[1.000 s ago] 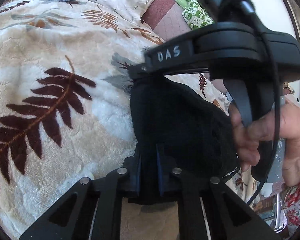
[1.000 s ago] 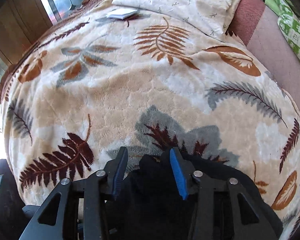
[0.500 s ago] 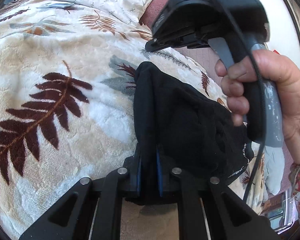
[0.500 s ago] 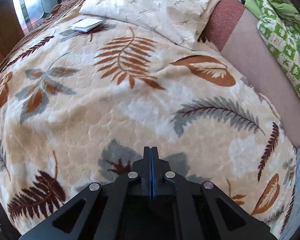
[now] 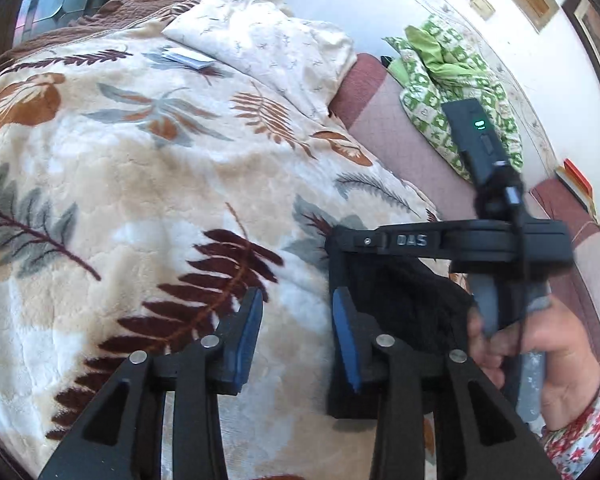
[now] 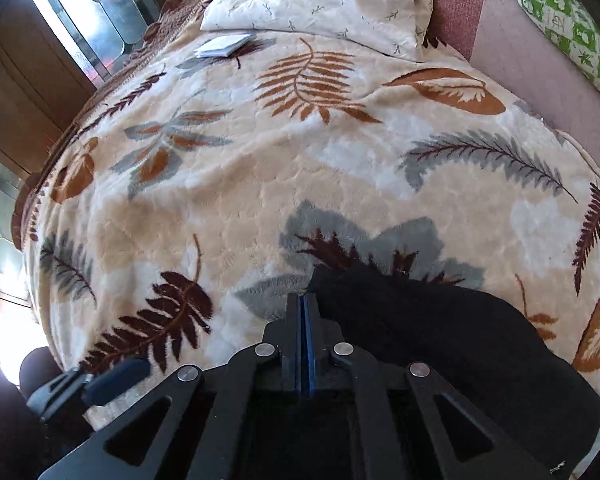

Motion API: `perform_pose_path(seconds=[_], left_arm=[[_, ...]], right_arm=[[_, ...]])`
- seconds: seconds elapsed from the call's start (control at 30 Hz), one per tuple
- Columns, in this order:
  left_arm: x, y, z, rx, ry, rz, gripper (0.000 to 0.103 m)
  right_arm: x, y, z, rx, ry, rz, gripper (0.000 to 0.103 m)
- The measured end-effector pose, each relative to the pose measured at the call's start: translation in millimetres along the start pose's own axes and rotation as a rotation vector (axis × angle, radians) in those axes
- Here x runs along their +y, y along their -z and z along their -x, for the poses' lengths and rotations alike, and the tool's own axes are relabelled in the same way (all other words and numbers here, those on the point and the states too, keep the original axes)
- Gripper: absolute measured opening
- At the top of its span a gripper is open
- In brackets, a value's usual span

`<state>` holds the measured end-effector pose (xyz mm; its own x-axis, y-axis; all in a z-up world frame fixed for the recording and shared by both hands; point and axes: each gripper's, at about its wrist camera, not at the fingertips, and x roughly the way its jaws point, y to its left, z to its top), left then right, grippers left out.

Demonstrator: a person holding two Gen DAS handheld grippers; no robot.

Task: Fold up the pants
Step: 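Open both grippers and release the pants onto the blanket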

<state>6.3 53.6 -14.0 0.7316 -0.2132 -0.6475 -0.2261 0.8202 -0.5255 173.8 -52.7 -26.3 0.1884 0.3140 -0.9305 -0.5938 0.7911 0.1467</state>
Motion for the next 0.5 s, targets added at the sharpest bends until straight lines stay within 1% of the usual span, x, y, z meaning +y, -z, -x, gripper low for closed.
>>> perform_pose_path(seconds=[0.07,0.13,0.23,0.27,0.33,0.37,0.4,0.47,0.5], left_arm=[[-0.3,0.0,-2.1,0.005,-0.01,-0.007,0.035],[-4.5,3.8,-4.0,0.01,-0.022,-0.025,0.035],[-6.1,5.9,-5.6,0.01,-0.024,-0.047,0.037],[-5.1,7.2,-4.3,0.01,-0.026,-0.053,0.038],[-4.2,9.7,-4.2,0.015,-0.029,-0.053,0.039],[-3.5,10.1,-5.1,0.021,-0.028,-0.049,0.041],[-3.2,10.8,-5.9,0.025,-0.028,-0.046,0.042],[-3.2,13.0,-7.1,0.026,-0.038,-0.046,0.048],[-3.8,14.7,-8.0,0.026,-0.045,-0.05,0.049]], right_arm=[[-3.2,-10.3,-13.6,0.016,-0.002,-0.032,0.003],[-2.3,-20.6,-10.8,-0.033,-0.008,-0.042,0.003],[-5.9,-25.6,12.7,-0.122,-0.062,-0.091,0.003],[-9.7,-21.7,23.8,-0.151,-0.062,-0.106,0.004],[-17.6,-6.2,42.5,-0.189,-0.04,-0.127,0.012],[-23.8,6.3,51.5,-0.208,-0.029,-0.14,0.028],[-33.1,24.3,61.2,-0.231,-0.022,-0.161,0.055],[-52.0,59.0,77.1,-0.273,0.002,-0.204,0.079],[-62.9,77.6,83.8,-0.285,0.022,-0.219,0.079]])
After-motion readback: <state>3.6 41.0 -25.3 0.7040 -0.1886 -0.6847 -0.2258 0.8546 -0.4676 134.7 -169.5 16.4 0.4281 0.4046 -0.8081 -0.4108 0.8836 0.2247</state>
